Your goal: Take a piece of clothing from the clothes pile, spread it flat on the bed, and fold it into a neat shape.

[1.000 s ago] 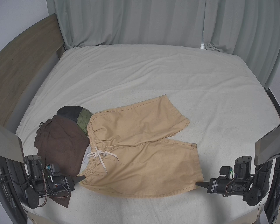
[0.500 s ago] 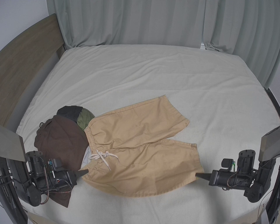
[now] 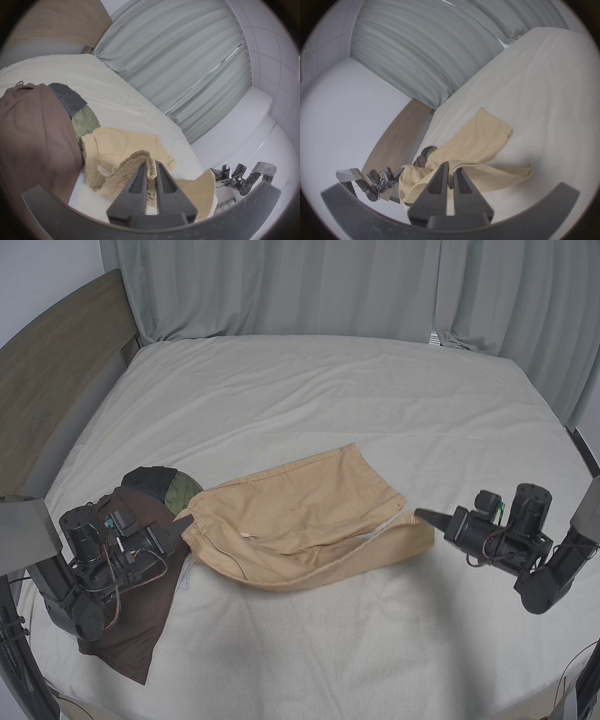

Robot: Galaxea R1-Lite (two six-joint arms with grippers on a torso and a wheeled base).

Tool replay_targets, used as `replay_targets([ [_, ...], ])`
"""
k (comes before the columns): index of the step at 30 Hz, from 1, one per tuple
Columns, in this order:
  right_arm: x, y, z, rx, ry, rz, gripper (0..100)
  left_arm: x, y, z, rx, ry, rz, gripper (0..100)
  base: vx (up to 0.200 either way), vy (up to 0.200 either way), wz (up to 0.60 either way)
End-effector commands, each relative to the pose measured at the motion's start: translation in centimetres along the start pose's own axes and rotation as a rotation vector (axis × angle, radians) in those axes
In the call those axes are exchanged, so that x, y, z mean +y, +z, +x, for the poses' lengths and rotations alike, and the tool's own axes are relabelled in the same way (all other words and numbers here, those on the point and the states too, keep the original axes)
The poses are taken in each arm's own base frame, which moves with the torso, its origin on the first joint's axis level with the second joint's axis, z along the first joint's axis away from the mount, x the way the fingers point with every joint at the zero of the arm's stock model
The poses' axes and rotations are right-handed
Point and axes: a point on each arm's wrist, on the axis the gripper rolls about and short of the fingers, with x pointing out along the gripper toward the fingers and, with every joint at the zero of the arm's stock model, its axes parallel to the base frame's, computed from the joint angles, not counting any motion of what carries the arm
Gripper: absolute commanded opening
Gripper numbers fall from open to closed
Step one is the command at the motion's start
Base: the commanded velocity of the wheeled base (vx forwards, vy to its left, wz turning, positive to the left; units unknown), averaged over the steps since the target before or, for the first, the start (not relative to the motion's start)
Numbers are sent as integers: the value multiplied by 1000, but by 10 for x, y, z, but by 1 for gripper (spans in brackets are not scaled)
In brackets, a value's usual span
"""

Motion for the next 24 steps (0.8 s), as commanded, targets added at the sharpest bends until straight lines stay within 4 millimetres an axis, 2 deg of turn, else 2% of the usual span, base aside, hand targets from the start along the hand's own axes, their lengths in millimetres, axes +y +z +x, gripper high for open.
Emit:
replay_targets([
  [1, 8, 49, 30, -88, 42, -10, 0, 9, 9, 30, -88, 15, -29, 0, 0, 0, 0],
  [7, 9, 82, 67, -97, 55, -16, 0, 15, 16, 34, -118, 25, -30, 0, 0, 0, 0],
  [12, 3, 93, 94, -87, 55, -13, 0, 23, 22, 32, -129, 62, -44, 0, 0, 0, 0],
  [17, -13, 92, 119, -58, 32, 4, 0, 29, 30, 34, -159, 98, -78, 0, 0, 0, 0],
  [24, -34, 86, 139, -39, 10, 19, 0, 36, 26, 38, -141, 116, -96, 0, 0, 0, 0],
])
